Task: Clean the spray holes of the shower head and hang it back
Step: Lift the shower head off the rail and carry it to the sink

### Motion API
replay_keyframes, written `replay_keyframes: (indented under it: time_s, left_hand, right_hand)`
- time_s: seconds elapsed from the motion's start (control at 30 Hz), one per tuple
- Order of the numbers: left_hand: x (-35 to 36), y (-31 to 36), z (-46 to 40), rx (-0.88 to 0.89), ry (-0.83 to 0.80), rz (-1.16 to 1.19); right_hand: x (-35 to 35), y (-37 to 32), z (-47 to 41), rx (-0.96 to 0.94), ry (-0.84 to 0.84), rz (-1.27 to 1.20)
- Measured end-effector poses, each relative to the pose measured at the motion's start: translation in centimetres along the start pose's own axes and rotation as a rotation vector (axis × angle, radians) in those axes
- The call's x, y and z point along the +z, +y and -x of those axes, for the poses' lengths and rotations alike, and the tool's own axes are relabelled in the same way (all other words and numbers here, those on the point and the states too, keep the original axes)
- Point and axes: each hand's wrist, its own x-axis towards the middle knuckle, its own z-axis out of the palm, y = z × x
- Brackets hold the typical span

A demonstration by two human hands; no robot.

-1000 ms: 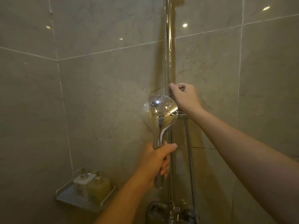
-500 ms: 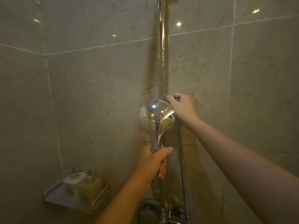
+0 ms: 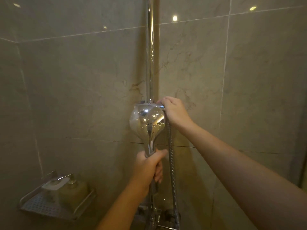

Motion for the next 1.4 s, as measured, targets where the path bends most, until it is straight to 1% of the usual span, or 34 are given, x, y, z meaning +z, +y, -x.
replay_keyframes:
  time_s: [0.07, 0.2, 0.27, 0.33, 0.47, 0.6, 0.73, 0.8, 0.93, 1.03, 1.1, 1.23, 1.3, 1.33, 1.4]
  left_hand:
    - [-0.1, -0.4, -0.1, 0.000, 0.013, 0.026]
    - [-0.7, -1.5, -0.1, -0.005, -0.012, 0.089]
    - [-1.0, -2.4, 0.2, 0.000, -0.061, 0.083]
    - [-1.3, -3.6, 0.8, -0.004, -0.119, 0.079]
    - [-1.6, -5.6, 2.4, -0.034, -0.265, 0.082]
    - [-1.4, -7.4, 5.3, -0.100, -0.408, 0.108]
    - [-0.8, -9.4, 9.9, -0.198, -0.652, 0.116]
    - [0.0, -10.5, 13.0, -0.261, -0.781, 0.119]
    - [2.9, -11.0, 20.3, -0.385, -1.094, 0.211]
    - [5.3, -10.2, 25.8, -0.454, -1.269, 0.236]
    - [6.6, -9.6, 29.1, -0.475, -1.376, 0.233]
    - [8.4, -8.9, 34.8, -0.492, -1.581, 0.207]
    - [9.0, -8.4, 37.6, -0.492, -1.646, 0.170]
    - [9.4, -8.1, 39.0, -0.464, -1.659, 0.136]
    - [10.4, -7.5, 41.7, -0.323, -1.657, 0.061]
  right_hand:
    - [-0.2, 0.7, 0.9, -0.035, -0.014, -0.006]
    - [-0.5, 3.4, 4.5, -0.050, 0.069, -0.025]
    - [-0.6, 5.2, 7.0, 0.000, 0.075, 0.045]
    - [-0.6, 6.9, 9.7, 0.095, 0.075, 0.134]
    - [-0.6, 8.8, 15.0, 0.228, 0.116, 0.408]
    - [-0.7, 8.8, 21.0, 0.346, 0.221, 0.654]
    - [-1.3, 6.3, 29.7, 0.513, 0.277, 0.839]
    - [-1.7, 4.5, 35.3, 0.607, 0.356, 0.867]
    - [-1.9, 0.5, 47.3, 0.809, 0.523, 0.951]
    - [-2.8, -2.9, 54.2, 0.943, 0.667, 1.034]
    - [-3.3, -5.5, 57.6, 0.993, 0.795, 1.051]
    - [-3.0, -9.8, 63.2, 1.019, 1.070, 1.062]
    - [-2.6, -11.5, 65.8, 1.042, 1.187, 1.075]
    - [-2.5, -12.2, 67.1, 1.062, 1.238, 1.077]
    - [-2.4, -13.7, 69.3, 1.105, 1.324, 1.086]
